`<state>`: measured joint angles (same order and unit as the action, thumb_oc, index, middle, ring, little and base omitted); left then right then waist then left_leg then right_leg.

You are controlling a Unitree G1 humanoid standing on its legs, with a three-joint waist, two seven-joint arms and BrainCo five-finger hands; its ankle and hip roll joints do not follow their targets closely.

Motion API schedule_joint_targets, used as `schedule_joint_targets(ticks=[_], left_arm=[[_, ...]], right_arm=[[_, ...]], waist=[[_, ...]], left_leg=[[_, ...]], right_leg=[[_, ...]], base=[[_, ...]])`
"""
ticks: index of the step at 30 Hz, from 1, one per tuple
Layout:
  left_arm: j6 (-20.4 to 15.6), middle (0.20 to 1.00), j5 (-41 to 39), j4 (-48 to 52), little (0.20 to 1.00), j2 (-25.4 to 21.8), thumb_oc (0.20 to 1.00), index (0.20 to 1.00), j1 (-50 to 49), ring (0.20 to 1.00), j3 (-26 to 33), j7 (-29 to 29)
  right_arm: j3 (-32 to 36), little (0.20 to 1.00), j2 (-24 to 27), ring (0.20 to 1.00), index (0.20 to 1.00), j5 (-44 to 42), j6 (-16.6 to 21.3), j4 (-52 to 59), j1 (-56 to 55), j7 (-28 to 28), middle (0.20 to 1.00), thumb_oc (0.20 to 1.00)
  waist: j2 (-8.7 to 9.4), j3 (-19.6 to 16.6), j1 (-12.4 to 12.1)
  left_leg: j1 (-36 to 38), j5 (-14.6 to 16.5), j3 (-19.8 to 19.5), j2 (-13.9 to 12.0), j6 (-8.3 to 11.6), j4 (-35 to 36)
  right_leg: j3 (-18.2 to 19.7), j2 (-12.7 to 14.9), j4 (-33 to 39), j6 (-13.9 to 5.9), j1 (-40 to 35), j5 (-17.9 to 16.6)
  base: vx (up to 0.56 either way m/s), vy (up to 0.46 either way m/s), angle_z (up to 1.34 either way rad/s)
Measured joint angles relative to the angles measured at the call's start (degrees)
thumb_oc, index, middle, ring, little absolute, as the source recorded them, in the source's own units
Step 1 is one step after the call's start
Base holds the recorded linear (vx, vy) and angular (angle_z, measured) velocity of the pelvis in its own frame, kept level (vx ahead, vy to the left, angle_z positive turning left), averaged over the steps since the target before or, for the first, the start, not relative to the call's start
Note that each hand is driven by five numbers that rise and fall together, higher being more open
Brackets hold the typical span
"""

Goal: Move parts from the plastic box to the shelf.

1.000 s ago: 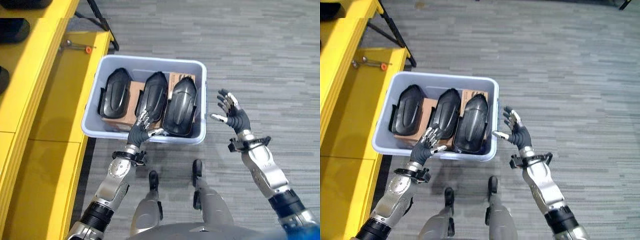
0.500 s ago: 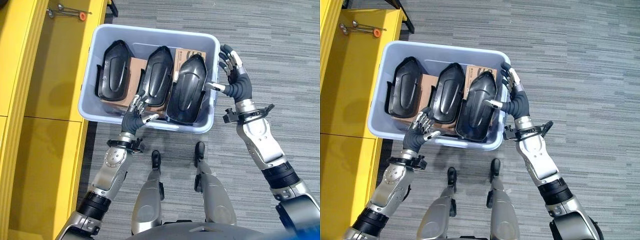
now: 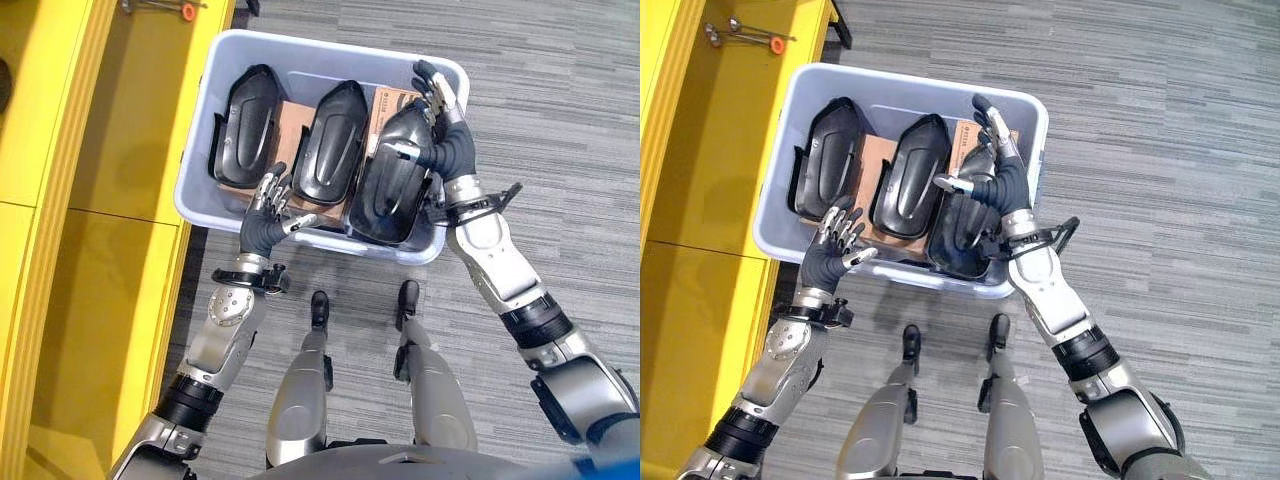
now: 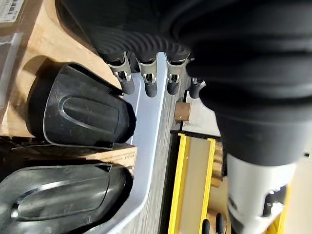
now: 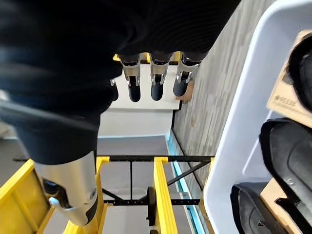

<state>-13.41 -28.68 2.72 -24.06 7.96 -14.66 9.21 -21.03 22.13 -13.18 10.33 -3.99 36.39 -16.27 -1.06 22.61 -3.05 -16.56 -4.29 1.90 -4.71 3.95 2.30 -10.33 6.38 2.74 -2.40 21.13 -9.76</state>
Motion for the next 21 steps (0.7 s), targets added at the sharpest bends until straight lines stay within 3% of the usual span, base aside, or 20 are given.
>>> schedule_joint_targets(ticks=[10,16,21], left_arm=[[-0.37,1.000,-0.28,0.07,1.000,-1.70,1.000,1.000,-0.39,1.000,-0.95,0.16],[-0.63,1.000,-2.77,0.96,1.000,-2.58,1.000,1.000,0.22,1.000,-3.17,0.61],[-0.84,1.000,-3.96,0.97,1.000,-3.59,1.000,1.000,0.34,1.000,-3.58,0.65]], right_arm=[[0.07,1.000,-3.64,1.000,1.000,-1.29,-1.98,-14.44,0.00,-2.48,1.000,1.000],[0.35,1.000,-4.43,1.000,1.000,-8.40,-2.52,-33.40,11.34,-5.29,1.000,1.000],[0.05,1.000,-5.23,1.000,1.000,-11.42,-2.44,-34.52,13.76,-5.32,1.000,1.000]], waist=[[-0.15,2.49,-1.31],[-1.65,4.33,-3.70],[-1.74,5.01,-3.93]], left_leg=[[-2.31,-0.13,-2.09,0.89,-0.18,-1.77],[-4.40,-0.22,-2.38,1.45,-0.30,-2.84],[-4.58,-0.22,-2.47,1.58,-0.31,-3.11]], right_leg=[[-1.72,1.16,-1.26,0.07,0.84,0.22],[-1.82,1.78,-1.90,0.07,2.64,0.07],[-1.85,1.95,-2.32,0.06,2.86,0.08]], base=[[-0.03,0.014,0.10],[-0.04,0.017,0.04],[0.00,0.000,0.00]])
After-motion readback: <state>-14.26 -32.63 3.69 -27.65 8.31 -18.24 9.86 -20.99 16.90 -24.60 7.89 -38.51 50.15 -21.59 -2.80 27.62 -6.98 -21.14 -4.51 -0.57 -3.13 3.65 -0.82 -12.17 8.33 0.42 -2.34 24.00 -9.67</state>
